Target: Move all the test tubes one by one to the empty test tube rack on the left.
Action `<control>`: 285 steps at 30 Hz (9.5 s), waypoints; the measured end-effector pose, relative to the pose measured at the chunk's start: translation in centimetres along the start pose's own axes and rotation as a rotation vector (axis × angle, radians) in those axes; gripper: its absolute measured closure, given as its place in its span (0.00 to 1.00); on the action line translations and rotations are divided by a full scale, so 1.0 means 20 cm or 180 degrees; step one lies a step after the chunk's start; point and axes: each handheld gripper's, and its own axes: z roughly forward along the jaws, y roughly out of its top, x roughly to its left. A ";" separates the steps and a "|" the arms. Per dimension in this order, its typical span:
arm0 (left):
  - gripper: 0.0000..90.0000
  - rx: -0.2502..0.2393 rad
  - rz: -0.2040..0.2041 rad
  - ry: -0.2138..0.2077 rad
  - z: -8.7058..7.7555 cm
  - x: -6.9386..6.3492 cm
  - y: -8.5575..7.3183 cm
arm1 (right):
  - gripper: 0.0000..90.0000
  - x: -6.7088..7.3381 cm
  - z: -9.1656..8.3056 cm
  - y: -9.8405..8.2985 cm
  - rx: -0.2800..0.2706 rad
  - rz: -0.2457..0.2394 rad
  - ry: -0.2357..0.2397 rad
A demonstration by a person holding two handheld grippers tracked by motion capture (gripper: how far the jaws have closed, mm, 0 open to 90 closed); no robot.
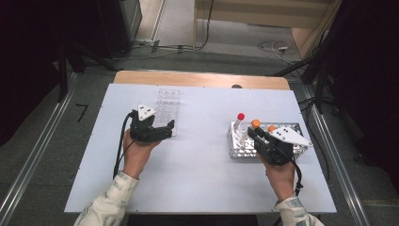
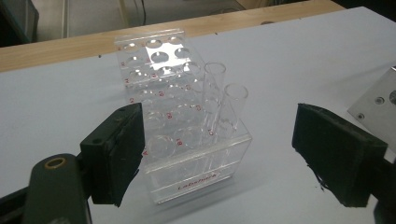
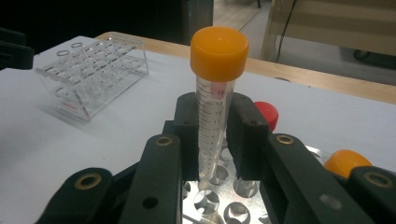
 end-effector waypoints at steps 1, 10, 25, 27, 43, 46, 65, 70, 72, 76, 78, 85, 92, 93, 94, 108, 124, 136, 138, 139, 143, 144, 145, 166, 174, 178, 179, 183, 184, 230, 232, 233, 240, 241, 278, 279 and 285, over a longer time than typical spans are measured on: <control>0.20 -0.0001 0.0000 0.0003 0.00 0.00 0.00 | 0.80 0.01 0.00 0.00 0.0004 -0.0001 0.0004; 0.20 -0.0018 -0.0006 0.0010 -0.01 0.01 0.00 | 0.80 0.06 0.02 0.01 0.0041 -0.0064 0.0118; 0.20 -0.0040 -0.0018 -0.0009 -0.02 0.01 0.01 | 0.80 0.22 0.13 0.03 0.0148 -0.0229 0.0353; 0.20 -0.0053 -0.0019 -0.0008 -0.03 0.01 0.01 | 0.80 0.25 0.15 0.03 0.0163 -0.0257 0.0389; 0.20 -0.0067 -0.0023 -0.0023 -0.04 0.01 0.01 | 0.80 0.39 0.31 0.03 0.0335 -0.0284 0.0598; 0.20 -0.0070 -0.0022 -0.0027 -0.04 0.01 0.01 | 0.80 0.41 0.33 0.03 0.0351 -0.0289 0.0628; 0.20 -0.0109 0.0005 -0.0108 -0.06 -0.02 0.02 | 0.80 0.56 0.52 0.03 0.0478 -0.0366 0.0682; 0.20 -0.0117 0.0018 -0.0160 -0.07 -0.03 0.03 | 0.80 0.61 0.56 0.04 0.0502 -0.0414 0.0694; 0.20 -0.0134 0.0014 -0.0198 -0.07 -0.04 0.03 | 0.80 0.62 0.58 0.04 0.0502 -0.0421 0.0703; 0.20 -0.0145 0.0052 -0.0279 -0.08 -0.07 0.03 | 0.80 0.64 0.61 0.04 0.0521 -0.0386 0.0722; 0.20 -0.0150 0.0078 -0.0319 -0.09 -0.09 0.04 | 0.80 0.65 0.63 0.04 0.0534 -0.0390 0.0728; 0.25 -0.0136 0.0165 -0.0420 -0.09 -0.13 0.03 | 0.80 0.70 0.63 0.07 0.0511 -0.0389 0.0806; 0.49 -0.0156 0.0266 -0.0525 -0.09 -0.13 0.03 | 0.80 0.75 0.64 0.08 0.0500 -0.0415 0.0873; 0.53 -0.0151 0.0284 -0.0537 -0.09 -0.13 0.02 | 0.80 0.75 0.64 0.08 0.0496 -0.0429 0.0883; 0.57 -0.0150 0.0295 -0.0543 -0.09 -0.14 0.02 | 0.80 0.76 0.65 0.08 0.0496 -0.0429 0.0886; 0.78 -0.0147 0.0328 -0.0595 -0.09 -0.14 0.02 | 0.80 0.76 0.64 0.09 0.0495 -0.0429 0.0893; 0.78 -0.0232 0.0190 -0.0521 -0.12 -0.08 0.06 | 0.51 0.68 0.55 0.09 0.0571 -0.0532 0.1016; 0.78 -0.0287 0.0122 -0.0436 -0.16 -0.02 0.13 | 0.51 0.58 0.44 0.07 0.0532 -0.0506 0.1007; 0.78 -0.0296 0.0123 -0.0414 -0.17 -0.01 0.15 | 0.51 0.58 0.42 0.06 0.0533 -0.0507 0.1007; 0.78 -0.0302 0.0123 -0.0398 -0.17 0.00 0.16 | 0.51 0.58 0.42 0.06 0.0524 -0.0513 0.1012; 0.78 -0.0335 0.0121 -0.0347 -0.18 0.01 0.20 | 0.50 0.56 0.41 0.05 0.0522 -0.0501 0.1010; 0.78 -0.0341 0.0124 -0.0335 -0.18 0.02 0.21 | 0.50 0.56 0.41 0.04 0.0527 -0.0503 0.1007; 0.78 -0.0345 0.0117 -0.0323 -0.18 0.02 0.22 | 0.50 0.56 0.41 0.04 0.0532 -0.0493 0.1005; 0.78 -0.0398 0.0142 0.0093 -0.03 0.05 0.32 | 0.44 0.54 0.39 0.02 0.0524 -0.0437 0.1032; 0.78 -0.0392 0.0118 0.0121 0.01 0.05 0.32 | 0.44 0.54 0.39 0.02 0.0512 -0.0432 0.1035; 0.78 -0.0382 0.0125 0.0143 0.02 0.04 0.32 | 0.44 0.53 0.38 0.02 0.0510 -0.0423 0.1032; 0.78 -0.0377 0.0132 0.0145 0.02 0.04 0.32 | 0.44 0.53 0.38 0.02 0.0511 -0.0425 0.1033; 0.78 -0.0361 0.0163 0.0163 0.03 0.03 0.31 | 0.44 0.53 0.38 0.02 0.0504 -0.0427 0.1033; 0.78 -0.0373 0.0155 0.0173 0.04 0.03 0.31 | 0.44 0.53 0.38 0.02 0.0504 -0.0421 0.1035; 0.22 -0.0174 -0.0125 0.0004 -0.02 0.05 0.14 | 0.44 0.44 0.32 0.01 0.0468 -0.0383 0.0918; 0.20 -0.0168 -0.0130 -0.0021 -0.03 0.04 0.12 | 0.44 0.41 0.30 0.00 0.0469 -0.0371 0.0888; 0.19 -0.0169 -0.0139 -0.0064 -0.03 0.04 0.12 | 0.44 0.40 0.29 0.00 0.0479 -0.0365 0.0873; 0.17 -0.0198 -0.0115 -0.0146 -0.06 0.01 0.09 | 0.44 0.30 0.22 -0.05 0.0491 -0.0316 0.0759; 0.17 -0.0182 -0.0131 -0.0183 -0.06 0.01 0.09 | 0.43 0.29 0.20 -0.05 0.0489 -0.0313 0.0752; 0.17 -0.0192 -0.0100 -0.0237 -0.10 0.00 0.05 | 0.44 -0.18 -0.08 -0.19 0.0419 0.0083 -0.0027; 0.17 -0.0187 -0.0103 -0.0240 -0.10 -0.01 0.05 | 0.44 -0.19 -0.08 -0.20 0.0424 0.0119 -0.0046; 0.17 -0.0186 -0.0077 -0.0242 -0.10 -0.01 0.05 | 0.43 -0.22 -0.05 -0.21 0.0407 0.0179 -0.0144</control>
